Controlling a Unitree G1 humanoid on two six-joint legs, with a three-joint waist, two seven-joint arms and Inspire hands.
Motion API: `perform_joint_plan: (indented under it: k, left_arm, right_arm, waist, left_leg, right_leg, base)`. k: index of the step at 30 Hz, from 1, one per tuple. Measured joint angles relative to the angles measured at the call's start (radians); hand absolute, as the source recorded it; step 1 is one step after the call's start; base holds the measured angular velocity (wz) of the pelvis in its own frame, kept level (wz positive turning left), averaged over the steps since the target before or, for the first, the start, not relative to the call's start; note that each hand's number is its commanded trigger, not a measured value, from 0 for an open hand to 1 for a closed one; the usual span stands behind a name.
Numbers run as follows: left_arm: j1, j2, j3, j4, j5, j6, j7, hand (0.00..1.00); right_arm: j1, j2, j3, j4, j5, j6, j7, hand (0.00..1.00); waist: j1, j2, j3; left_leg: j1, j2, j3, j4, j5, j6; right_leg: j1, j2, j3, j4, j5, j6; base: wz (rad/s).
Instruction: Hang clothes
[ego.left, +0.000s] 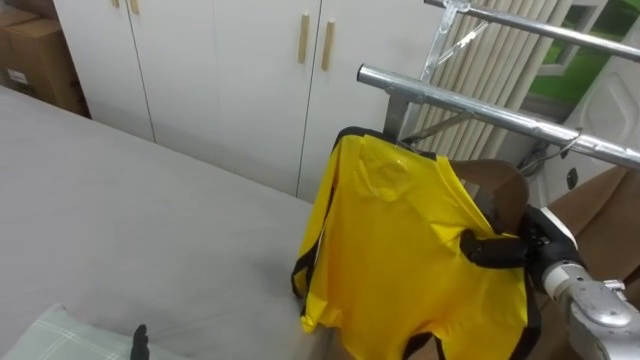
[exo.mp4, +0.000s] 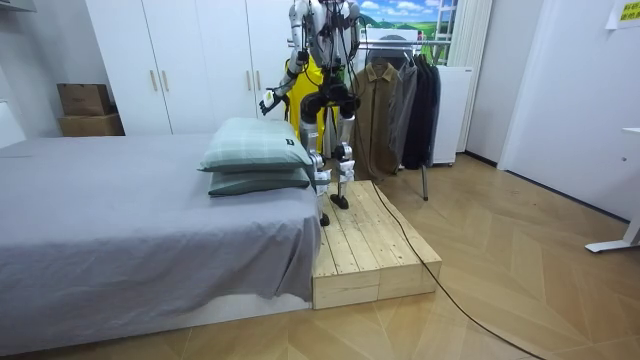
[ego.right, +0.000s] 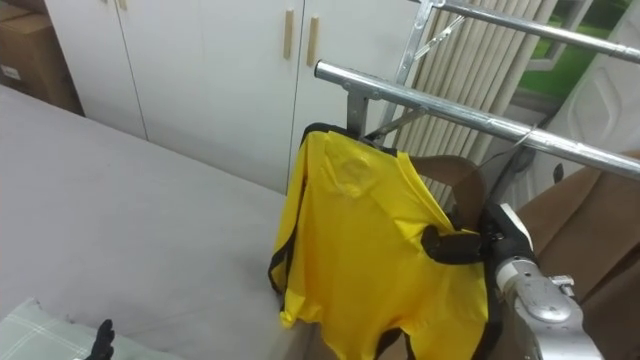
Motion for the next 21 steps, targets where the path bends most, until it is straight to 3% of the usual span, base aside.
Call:
perform_joint_plan:
  k: [5,13,14,15,16,21]
  left_arm:
    - [-0.001,0.000,0.000,0.000,0.000,0.002,0.000,0.00]
    - [-0.002,0.000,0.000,0.000,0.000,0.009,0.000,0.00]
    - [-0.003,0.000,0.000,0.000,0.000,0.009,0.000,0.00]
    - [-0.003,0.000,0.000,0.000,0.000,0.009,0.000,0.00]
    - [-0.003,0.000,0.000,0.000,0.000,0.009,0.000,0.00]
    - [-0.003,0.000,0.000,0.000,0.000,0.009,0.000,0.00]
  right_arm:
    - [0.000,0.000,0.000,0.000,0.000,0.000,0.000,1.00]
    - [0.000,0.000,0.000,0.000,0.000,-0.001,0.000,1.00]
    - [0.000,0.000,0.000,0.000,0.000,-0.001,0.000,0.88]
    - [0.000,0.000,0.000,0.000,0.000,-0.001,0.000,0.36]
    - [0.000,0.000,0.000,0.000,0.000,-0.001,0.000,0.00]
    - [0.000,0.000,0.000,0.020,0.019,0.001,-0.002,0.00]
  waist:
    - [0.000,0.000,-0.0003]
    - [0.000,0.001,-0.0007]
    - [0.000,0.001,-0.0008]
    - [0.000,0.001,-0.0009]
    - [0.000,0.001,-0.0010]
    - [0.000,0.002,-0.0014]
  left_leg:
    - [0.000,0.000,0.000,0.000,0.000,0.000]
    - [0.000,0.000,0.000,0.000,0.000,0.000]
    - [0.000,0.000,0.000,0.000,0.000,0.000]
    - [0.000,0.000,0.000,0.000,0.000,0.000]
    - [0.000,0.000,0.000,0.000,0.000,0.000]
    - [0.000,0.000,0.000,0.000,0.000,0.000]
  right_leg:
    - [0.000,-0.007,-0.040,0.000,-0.001,-0.004]
    - [0.000,-0.007,-0.042,0.000,-0.001,-0.005]
    - [0.000,-0.007,-0.042,0.000,-0.001,-0.005]
    - [0.000,-0.007,-0.042,0.000,-0.001,-0.005]
    - [0.000,-0.007,-0.042,0.000,-0.001,-0.005]
    - [-0.001,-0.007,-0.042,0.000,-0.001,-0.005]
  base:
    - [0.00]
    - [0.00]
    - [0.00]
    - [0.00]
    - [0.00]
    - [0.00]
